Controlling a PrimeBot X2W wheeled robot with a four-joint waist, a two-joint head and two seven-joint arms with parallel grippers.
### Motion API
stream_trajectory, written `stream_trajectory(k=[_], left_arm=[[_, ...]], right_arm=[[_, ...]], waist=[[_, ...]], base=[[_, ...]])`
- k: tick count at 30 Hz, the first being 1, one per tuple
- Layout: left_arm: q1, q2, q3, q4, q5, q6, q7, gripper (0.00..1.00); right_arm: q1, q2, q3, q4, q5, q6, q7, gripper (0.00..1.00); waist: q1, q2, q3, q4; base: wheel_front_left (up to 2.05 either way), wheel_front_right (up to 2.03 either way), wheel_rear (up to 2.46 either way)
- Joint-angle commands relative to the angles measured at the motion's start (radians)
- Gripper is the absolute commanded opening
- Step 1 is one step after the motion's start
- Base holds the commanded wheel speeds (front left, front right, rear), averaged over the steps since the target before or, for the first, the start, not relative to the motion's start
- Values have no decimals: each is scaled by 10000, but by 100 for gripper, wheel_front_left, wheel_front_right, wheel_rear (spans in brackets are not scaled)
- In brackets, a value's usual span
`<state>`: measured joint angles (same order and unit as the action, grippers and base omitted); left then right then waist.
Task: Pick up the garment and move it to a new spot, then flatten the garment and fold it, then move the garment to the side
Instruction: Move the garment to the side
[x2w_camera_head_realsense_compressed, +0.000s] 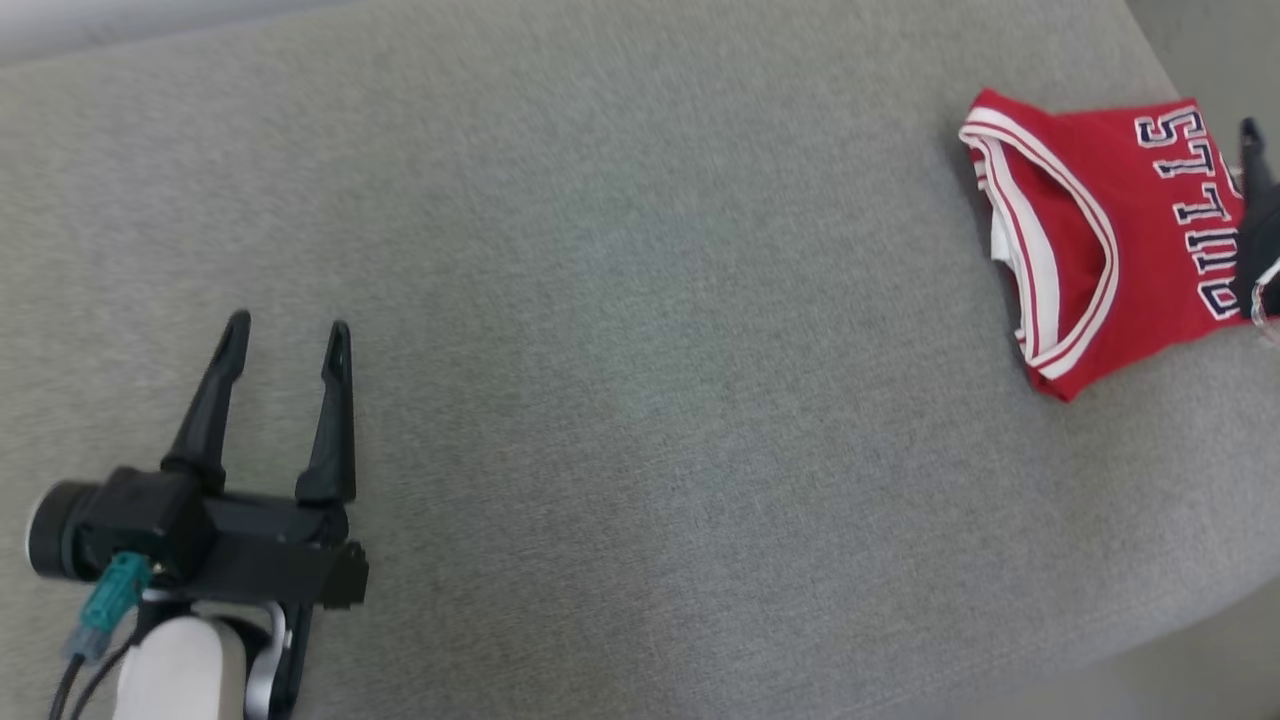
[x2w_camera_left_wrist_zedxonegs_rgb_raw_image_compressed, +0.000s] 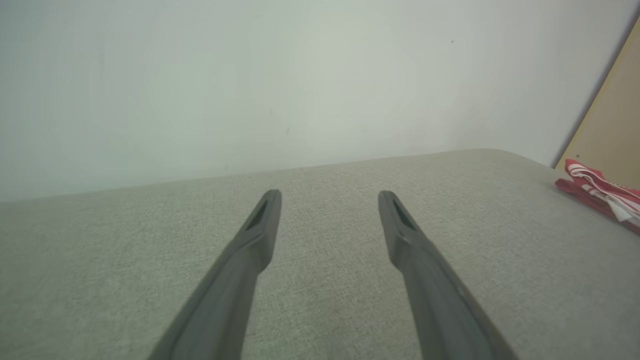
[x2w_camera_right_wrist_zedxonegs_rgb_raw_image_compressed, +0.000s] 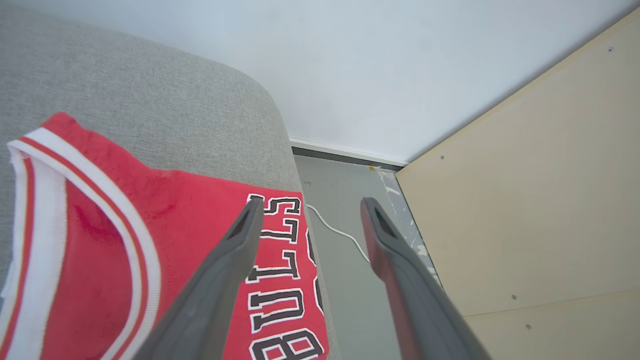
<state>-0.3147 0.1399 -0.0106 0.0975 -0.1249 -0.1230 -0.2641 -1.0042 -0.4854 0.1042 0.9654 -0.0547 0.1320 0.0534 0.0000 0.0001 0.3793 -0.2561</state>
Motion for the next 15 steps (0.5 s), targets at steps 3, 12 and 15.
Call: stream_trajectory(k=[3,12,15], left_arm=[[507,-149,173,249,-78,74,1,100],[1604,-485,762,931,-245,327,3,100],[2042,-555,940,1083,-205,379,3,100]], right_arm=[[544,432,-518,-248,406,-29,-617,100],[2608,1657,-1269,-1421,848,-29,-2174,100],[3594,2068,-1357,-2060,987,-29,-2482,100]], waist=[[0,-1,-1152,792],[0,-1,-2870,1837],[0,-1,-3416,2098]], base=[[0,0,0],[0,0,0],[0,0,0]])
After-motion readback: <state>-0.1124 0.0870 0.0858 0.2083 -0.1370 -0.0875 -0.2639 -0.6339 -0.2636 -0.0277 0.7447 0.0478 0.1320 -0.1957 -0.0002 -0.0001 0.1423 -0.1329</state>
